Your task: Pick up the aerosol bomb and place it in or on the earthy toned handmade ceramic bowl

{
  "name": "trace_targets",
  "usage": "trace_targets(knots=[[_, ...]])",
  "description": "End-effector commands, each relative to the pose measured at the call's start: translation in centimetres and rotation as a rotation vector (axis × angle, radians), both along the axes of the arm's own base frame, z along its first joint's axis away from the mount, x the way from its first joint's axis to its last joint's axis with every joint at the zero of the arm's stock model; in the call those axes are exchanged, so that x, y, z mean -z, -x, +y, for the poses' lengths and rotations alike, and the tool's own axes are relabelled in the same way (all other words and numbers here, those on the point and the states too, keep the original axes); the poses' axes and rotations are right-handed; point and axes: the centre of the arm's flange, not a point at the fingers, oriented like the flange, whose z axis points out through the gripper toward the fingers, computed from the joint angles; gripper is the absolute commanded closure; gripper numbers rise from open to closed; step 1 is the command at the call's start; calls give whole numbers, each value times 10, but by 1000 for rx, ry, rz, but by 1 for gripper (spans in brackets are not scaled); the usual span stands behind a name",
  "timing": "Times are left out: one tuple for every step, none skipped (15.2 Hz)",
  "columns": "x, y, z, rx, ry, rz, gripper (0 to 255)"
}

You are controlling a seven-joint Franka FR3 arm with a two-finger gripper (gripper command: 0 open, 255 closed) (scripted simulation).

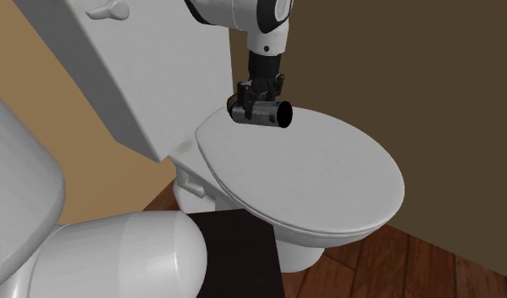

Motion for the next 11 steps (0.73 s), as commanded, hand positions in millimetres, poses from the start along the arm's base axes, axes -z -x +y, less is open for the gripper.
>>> trace_targets(knots=[[-11, -1, 1, 0, 0, 0, 255], [-16, -1, 1, 0, 0, 0, 255], [-21, -1, 1, 0, 0, 0, 255], [-24, -1, 1, 0, 0, 0, 255], [-25, -14, 1, 0, 0, 0, 255], [-25, -27, 1, 0, 0, 0, 255], [-26, -40, 1, 0, 0, 0, 255], [-26, -53, 1, 0, 0, 0, 255], [-27, -67, 1, 0, 0, 0, 255], [-27, -80, 1, 0, 0, 0, 255], [-28, -93, 2, 0, 0, 0, 255]])
